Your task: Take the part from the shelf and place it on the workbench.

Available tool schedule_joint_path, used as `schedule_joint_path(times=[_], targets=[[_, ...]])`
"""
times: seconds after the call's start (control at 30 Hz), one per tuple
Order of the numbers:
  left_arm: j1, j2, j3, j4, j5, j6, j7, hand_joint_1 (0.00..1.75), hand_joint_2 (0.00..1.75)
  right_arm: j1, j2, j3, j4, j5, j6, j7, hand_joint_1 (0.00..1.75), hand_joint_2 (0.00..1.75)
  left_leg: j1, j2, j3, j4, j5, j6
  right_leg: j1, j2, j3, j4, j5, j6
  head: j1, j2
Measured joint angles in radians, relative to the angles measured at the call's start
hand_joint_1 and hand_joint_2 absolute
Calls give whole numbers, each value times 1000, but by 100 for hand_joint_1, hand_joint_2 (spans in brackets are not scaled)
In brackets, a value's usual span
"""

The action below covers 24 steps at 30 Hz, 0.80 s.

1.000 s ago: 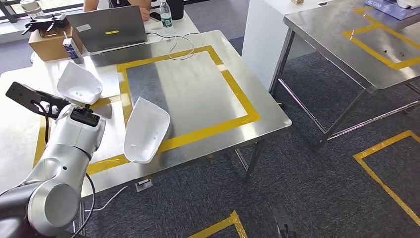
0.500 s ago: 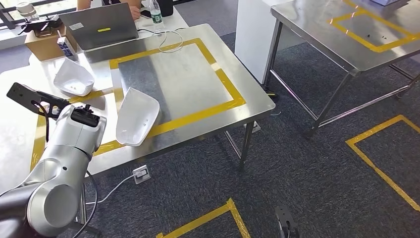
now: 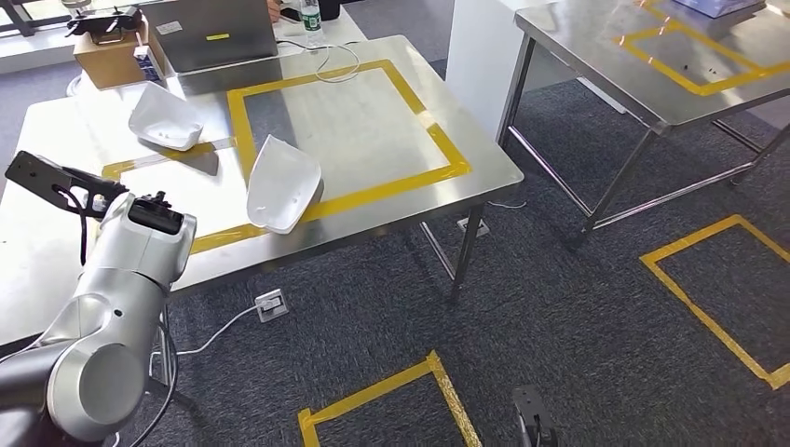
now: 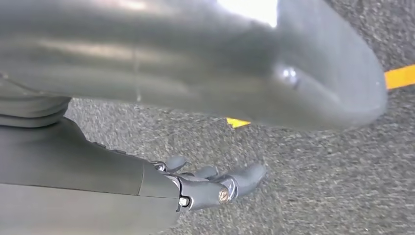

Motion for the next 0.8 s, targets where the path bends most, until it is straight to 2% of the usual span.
schedule_joint_path(times=[0.03,0.07,0.1,0.13,0.17,0.2,0.23,0.27,0.3,0.37,0.4,0.43,0.47,0.53,0.57,0.6,0.63,0.67,0.7,0.73,0.77,0.8], targets=[[1,0,0,0,0,0,1,0,0,0,0,0,0,0,0,0,0,0,0,1,-16,1,12,1,-1,-2,-16,69,-39,5,0,0],[2,0,0,0,0,0,2,0,0,0,0,0,0,-1,0,0,0,0,0,1,-33,3,24,0,-1,-3,-23,125,-55,8,0,0],[3,0,0,0,0,0,3,0,0,0,0,0,0,-1,-1,0,0,0,0,0,-49,5,36,-1,-1,-4,-15,151,-50,9,0,0],[4,0,0,0,0,0,4,0,0,0,0,0,0,-2,-1,0,0,0,0,0,-66,8,47,-4,-1,-3,10,142,-29,7,0,0],[4,0,0,0,0,0,4,0,0,-1,0,0,0,-3,-1,0,0,0,0,0,-80,11,57,-6,0,-2,55,96,-7,4,0,0],[4,0,0,-1,0,0,5,0,0,-2,0,0,0,-4,-2,0,0,0,0,0,-93,14,65,-10,1,3,112,25,-3,-1,0,0],[3,0,0,-2,-2,0,4,0,0,-3,0,0,-1,-4,-2,0,0,0,-1,0,-101,16,73,-15,3,8,161,-41,-7,-8,-1,0],[2,-1,0,-3,-3,0,4,0,0,-3,0,0,-1,-5,-2,-1,0,0,0,0,-106,17,81,-21,5,13,196,-93,-15,-15,-2,0],[2,-1,0,-4,-5,0,4,0,0,-3,0,0,-1,-6,-2,-1,0,0,0,1,-108,16,89,-27,9,18,213,-123,-24,-23,-2,0],[2,-1,0,-3,-6,0,4,0,0,-4,0,0,-2,-7,-3,-1,0,0,2,0,-110,7,105,-42,11,17,208,-137,-9,-39,-3,0],[2,0,0,-2,-6,0,4,0,0,-5,0,0,-2,-8,-3,0,0,0,3,-4,-117,10,98,-48,9,15,202,-143,3,-47,-3,0],[3,2,0,-2,-6,0,4,0,0,-6,0,0,-2,-8,-3,0,0,0,3,-10,-128,27,75,-53,6,14,193,-148,17,-55,-3,0],[3,5,0,-2,-6,0,5,0,0,-6,0,0,-2,-8,-3,0,0,0,4,-16,-144,66,34,-57,4,13,181,-152,32,-60,-3,0],[4,9,0,-1,-6,0,6,0,0,-4,0,0,-2,-9,-3,0,0,0,6,-25,-179,189,-57,-63,4,13,151,-153,57,-65,-4,0],[6,10,0,0,-6,0,6,0,0,-4,0,0,-2,-9,-3,0,0,0,6,-26,-189,247,-81,-66,4,13,134,-153,70,-65,-4,0],[9,10,0,1,-6,0,7,0,0,-3,0,0,-2,-10,-3,0,0,0,7,-27,-186,280,-80,-68,4,12,117,-152,82,-64,-4,0],[11,10,0,1,-7,0,7,0,0,-3,0,0,-2,-10,-3,-1,0,0,8,-26,-167,282,-61,-69,3,12,101,-151,94,-62,-4,0],[11,11,0,0,-7,0,7,0,0,-3,0,0,-2,-10,-3,-1,0,0,10,-25,-129,247,-35,-71,2,11,84,-148,105,-58,-4,0],[9,10,0,-1,-7,0,7,0,0,-3,0,0,-2,-10,-2,-1,0,0,11,-21,-79,187,-26,-71,1,11,69,-144,116,-54,-4,0],[7,9,0,-2,-7,0,6,0,0,-3,0,0,-3,-10,-2,-1,0,0,8,-17,-28,118,-32,-69,1,10,58,-140,125,-48,-4,0],[5,8,0,-4,-8,0,6,0,0,-3,0,0,-3,-10,-2,-1,0,0,6,-14,7,64,-44,-63,1,10,51,-137,133,-41,-3,0],[3,7,0,-6,-8,0,6,0,0,-3,0,0,-3,-10,-2,-1,0,0,3,-12,25,32,-60,-56,2,10,49,-137,141,-35,-3,0]])
